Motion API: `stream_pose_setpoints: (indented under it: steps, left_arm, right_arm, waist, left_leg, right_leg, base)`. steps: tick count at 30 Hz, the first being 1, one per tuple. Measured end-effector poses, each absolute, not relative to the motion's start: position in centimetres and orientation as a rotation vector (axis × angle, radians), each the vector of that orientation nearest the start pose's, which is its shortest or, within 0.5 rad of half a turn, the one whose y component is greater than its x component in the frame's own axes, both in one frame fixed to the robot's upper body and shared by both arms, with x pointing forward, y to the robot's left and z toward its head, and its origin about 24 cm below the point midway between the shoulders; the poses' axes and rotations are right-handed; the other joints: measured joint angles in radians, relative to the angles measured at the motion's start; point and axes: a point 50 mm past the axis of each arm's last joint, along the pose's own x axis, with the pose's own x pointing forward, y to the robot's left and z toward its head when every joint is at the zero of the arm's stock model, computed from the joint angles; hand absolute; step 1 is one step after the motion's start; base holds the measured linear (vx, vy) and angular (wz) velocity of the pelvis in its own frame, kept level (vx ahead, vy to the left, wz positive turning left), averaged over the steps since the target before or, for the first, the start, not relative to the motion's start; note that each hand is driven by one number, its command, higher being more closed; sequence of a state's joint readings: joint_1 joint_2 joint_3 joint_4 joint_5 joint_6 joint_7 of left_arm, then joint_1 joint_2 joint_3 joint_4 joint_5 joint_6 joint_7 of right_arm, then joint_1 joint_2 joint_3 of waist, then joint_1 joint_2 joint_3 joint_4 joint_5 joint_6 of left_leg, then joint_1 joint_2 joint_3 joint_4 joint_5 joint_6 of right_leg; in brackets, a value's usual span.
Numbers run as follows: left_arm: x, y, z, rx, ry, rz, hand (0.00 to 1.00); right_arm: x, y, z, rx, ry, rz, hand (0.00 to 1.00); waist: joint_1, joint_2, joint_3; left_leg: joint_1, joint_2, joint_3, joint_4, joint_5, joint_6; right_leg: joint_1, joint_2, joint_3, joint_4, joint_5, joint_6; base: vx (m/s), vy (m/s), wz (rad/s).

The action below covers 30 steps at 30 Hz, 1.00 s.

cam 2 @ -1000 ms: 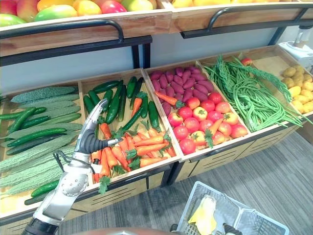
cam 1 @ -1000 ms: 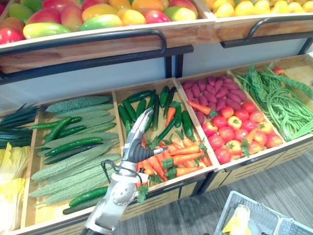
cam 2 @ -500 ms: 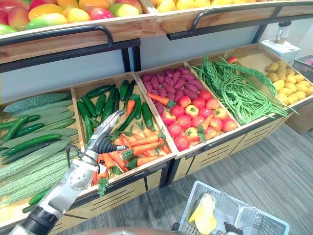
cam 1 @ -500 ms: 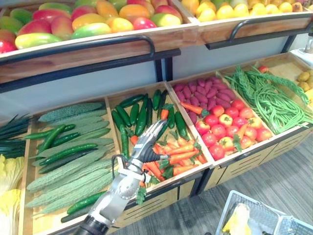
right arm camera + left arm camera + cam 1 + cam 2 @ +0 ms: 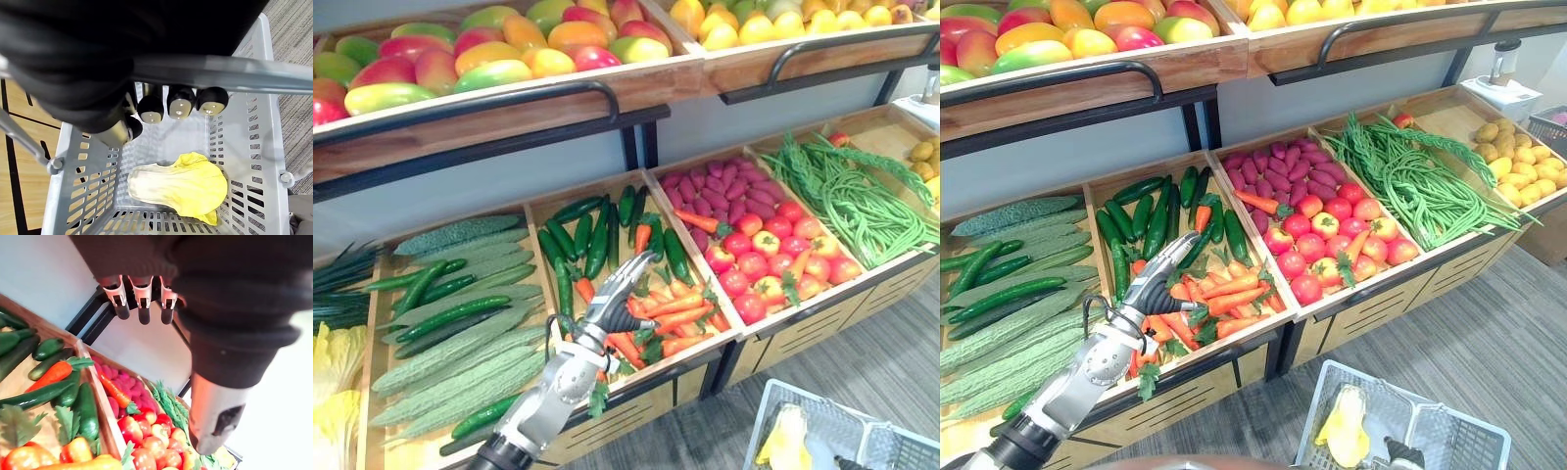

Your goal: Pick vegetable in the basket

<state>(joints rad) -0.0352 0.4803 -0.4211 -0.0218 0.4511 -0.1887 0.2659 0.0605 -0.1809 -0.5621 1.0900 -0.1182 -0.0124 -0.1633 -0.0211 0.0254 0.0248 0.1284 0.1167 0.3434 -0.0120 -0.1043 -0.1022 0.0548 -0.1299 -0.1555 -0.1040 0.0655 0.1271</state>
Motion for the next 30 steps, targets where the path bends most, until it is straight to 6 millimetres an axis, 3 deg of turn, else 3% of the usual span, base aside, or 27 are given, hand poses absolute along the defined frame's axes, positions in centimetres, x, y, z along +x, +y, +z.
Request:
stream_pose_setpoints:
  steps: [8, 11, 24, 30]
  left_arm:
    - [21.9, 18.5, 0.3, 0.827, -0.014, -0.203, 0.00]
    - [21.7, 19.6, -0.1, 0.834, 0.027, -0.181, 0.00]
    - [21.9, 19.9, 0.3, 0.864, 0.000, -0.165, 0.00]
    - [22.9, 18.6, 1.2, 0.917, -0.106, -0.184, 0.00]
  right_arm:
    - [9.4, -28.2, -14.1, -0.115, 1.057, -0.575, 1.00]
    - [10.0, -28.5, -13.8, -0.134, 1.046, -0.536, 1.00]
    - [10.8, -29.5, -13.2, -0.184, 1.026, -0.511, 1.00]
    - [10.4, -29.6, -13.3, -0.183, 1.037, -0.517, 1.00]
  waist:
    - [0.001, -0.019, 0.025]
    - [0.004, -0.015, 0.024]
    - [-0.002, 0.004, 0.031]
    - [-0.002, 0.011, 0.028]
  left_leg:
    - [-0.023, 0.002, 0.003, 0.010, -0.002, -0.001]
    - [-0.037, 0.002, 0.002, 0.014, -0.003, 0.000]
    - [-0.038, 0.003, 0.029, 0.052, -0.025, 0.005]
    - [-0.036, 0.006, 0.054, 0.047, -0.024, 0.005]
  right_leg:
    - [-0.026, 0.001, 0.006, 0.002, -0.001, -0.001]
    - [-0.035, 0.001, 0.006, 0.004, -0.001, -0.001]
    - [-0.055, -0.011, 0.033, 0.046, -0.004, -0.005]
    - [-0.070, -0.009, 0.048, 0.051, -0.004, -0.005]
  base:
    - [0.00, 0.000, -0.01]
    - [0.00, 0.000, 0.00]
    - [-0.04, -0.004, -0.07]
    - [-0.03, -0.021, -0.08]
